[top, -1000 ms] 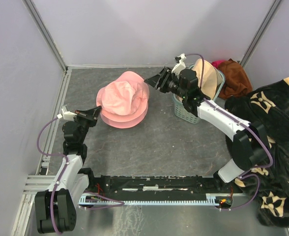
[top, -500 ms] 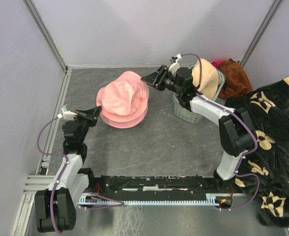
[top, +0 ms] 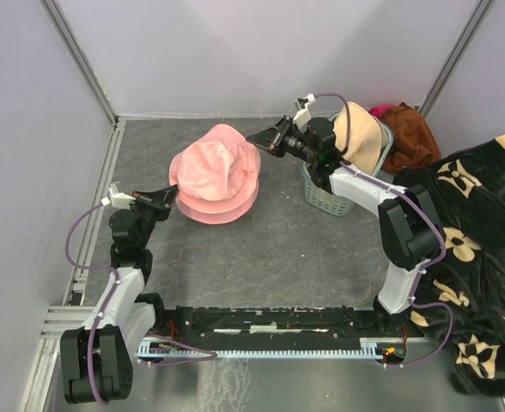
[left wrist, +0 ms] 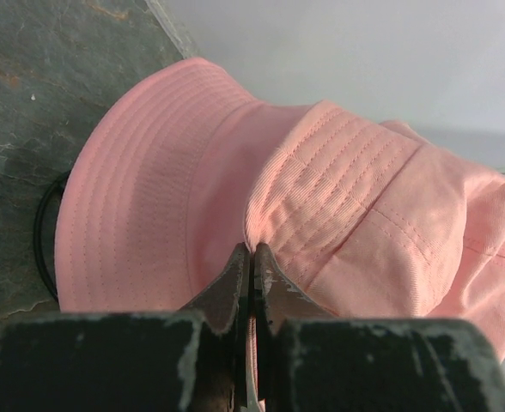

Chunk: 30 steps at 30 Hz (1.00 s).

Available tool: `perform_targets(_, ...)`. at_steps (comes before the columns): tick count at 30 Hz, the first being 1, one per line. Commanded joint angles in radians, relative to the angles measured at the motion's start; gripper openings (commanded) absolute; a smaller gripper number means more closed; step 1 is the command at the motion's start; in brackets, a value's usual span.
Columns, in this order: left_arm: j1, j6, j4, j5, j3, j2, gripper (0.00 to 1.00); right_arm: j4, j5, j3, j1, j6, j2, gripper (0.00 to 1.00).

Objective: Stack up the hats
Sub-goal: Place the hat in the bin.

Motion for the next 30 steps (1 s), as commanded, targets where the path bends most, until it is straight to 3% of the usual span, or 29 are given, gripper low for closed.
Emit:
perform_targets(1,0.006,0.044,0.002,0.012,0.059,-0.027,0.03,-0.011,0.009,0.014,0.002,-0.03,-0.009,0.03)
perform_targets(11,0.006,0.066,-0.063,-0.01,0.083,-0.043,0.03,-0.214,0.123,0.022,0.002,-0.151,-0.035,0.01)
perform_targets(30,0.006,0.133,-0.177,-0.068,0.091,0.02,0.03,-0.379,0.194,0.139,0.053,-0.269,0.055,0.01)
